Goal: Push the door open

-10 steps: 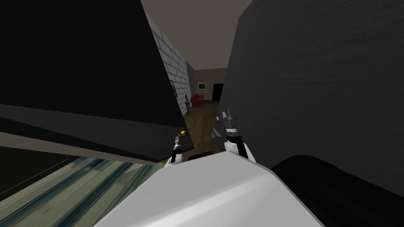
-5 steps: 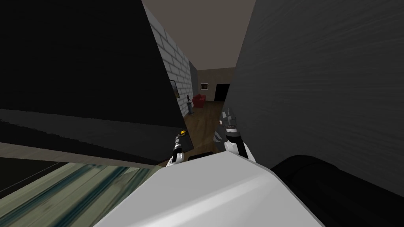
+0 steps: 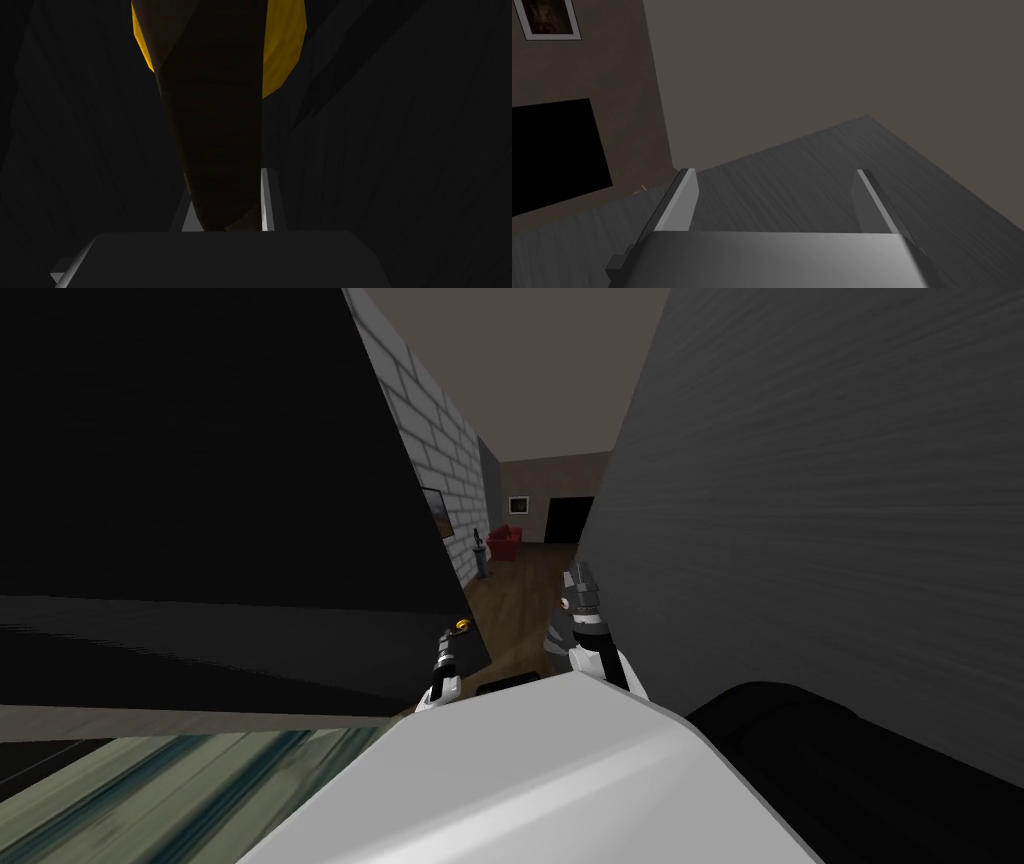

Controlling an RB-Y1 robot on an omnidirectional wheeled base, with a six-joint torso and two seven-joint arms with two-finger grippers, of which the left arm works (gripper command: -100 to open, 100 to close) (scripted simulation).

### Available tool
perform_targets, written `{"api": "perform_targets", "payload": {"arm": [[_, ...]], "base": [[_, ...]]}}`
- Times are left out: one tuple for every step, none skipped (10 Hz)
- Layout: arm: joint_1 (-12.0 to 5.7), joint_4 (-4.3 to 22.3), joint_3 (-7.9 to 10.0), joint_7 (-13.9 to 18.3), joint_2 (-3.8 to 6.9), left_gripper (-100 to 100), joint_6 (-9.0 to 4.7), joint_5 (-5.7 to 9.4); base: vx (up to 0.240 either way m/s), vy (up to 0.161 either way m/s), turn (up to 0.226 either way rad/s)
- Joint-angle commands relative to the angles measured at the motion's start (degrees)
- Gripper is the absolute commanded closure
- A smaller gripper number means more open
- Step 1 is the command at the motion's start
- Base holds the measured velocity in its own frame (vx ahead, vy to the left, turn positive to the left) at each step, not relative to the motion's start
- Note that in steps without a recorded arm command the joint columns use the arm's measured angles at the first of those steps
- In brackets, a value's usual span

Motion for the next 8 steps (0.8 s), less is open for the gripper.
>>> {"api": "perform_targets", "payload": {"arm": [[-1.0,1.1,1.93,-0.4,1.24,100,-1.1,0.23],[-1.1,1.2,2.31,-0.5,1.31,100,-1.13,0.21],[-1.2,1.3,2.7,-0.5,1.34,100,-1.15,0.19],[-1.41,1.5,3.48,-0.7,1.31,100,-1.2,0.14],[-1.51,1.5,3.87,-0.7,1.23,100,-1.23,0.12],[-1.71,1.7,4.65,-0.9,1.0,100,-1.28,0.08],[-1.9,1.8,5.4,-1.0,0.65,100,-1.33,0.03],[-1.9,1.8,5.4,-1.0,0.65,100,-1.33,0.03]], "base": [[0.102,0.01,0.04],[0.114,0.024,0.039],[0.093,0.022,0.031],[0.096,0.013,0.033],[0.112,0.005,0.039],[0.118,-0.002,0.032],[0.138,-0.016,0.059],[0.099,-0.021,0.027]]}}
